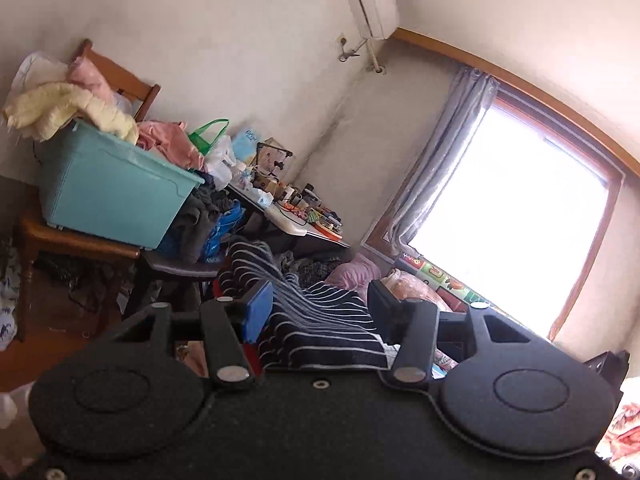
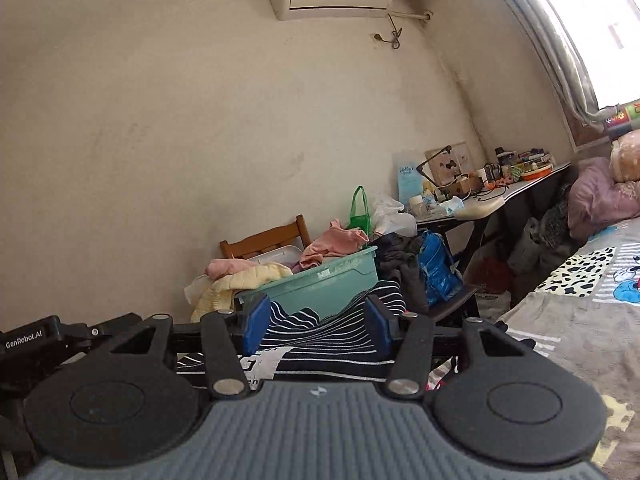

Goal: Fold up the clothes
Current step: 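Lift the folded pants with both grippers and carry them toward the clothes stack, then lower the pants onto the folded clothes stack and open both grippers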

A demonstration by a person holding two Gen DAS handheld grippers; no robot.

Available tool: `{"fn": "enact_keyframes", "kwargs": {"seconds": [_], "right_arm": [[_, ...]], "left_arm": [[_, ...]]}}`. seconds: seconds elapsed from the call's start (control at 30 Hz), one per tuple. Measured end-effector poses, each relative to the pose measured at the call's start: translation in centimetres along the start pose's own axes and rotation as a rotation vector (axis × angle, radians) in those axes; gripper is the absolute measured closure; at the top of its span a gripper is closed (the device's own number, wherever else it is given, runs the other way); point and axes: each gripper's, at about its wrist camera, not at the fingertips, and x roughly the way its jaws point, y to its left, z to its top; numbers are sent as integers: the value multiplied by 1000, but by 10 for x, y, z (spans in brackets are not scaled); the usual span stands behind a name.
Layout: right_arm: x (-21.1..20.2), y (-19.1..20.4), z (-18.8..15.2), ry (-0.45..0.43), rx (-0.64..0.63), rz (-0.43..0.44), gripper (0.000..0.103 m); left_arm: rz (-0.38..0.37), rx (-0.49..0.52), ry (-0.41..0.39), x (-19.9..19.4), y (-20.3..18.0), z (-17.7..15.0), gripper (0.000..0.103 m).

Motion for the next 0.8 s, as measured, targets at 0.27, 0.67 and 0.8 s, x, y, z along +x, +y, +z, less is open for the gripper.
{"fn": "enact_keyframes", "kwargs": {"seconds": [0.27,0.67,0.8], "right_arm": [[-2,-1,-61,60,57,31,49],[-1,12,-52,91,-34,-3,48],[-14,17,-34,62,19,-23,35]], "left_arm": [[63,264,148,30,-15,-50,52],[97,346,85,22,-15,-75,49],[88,338,103,17,-24,-59,38]]}}
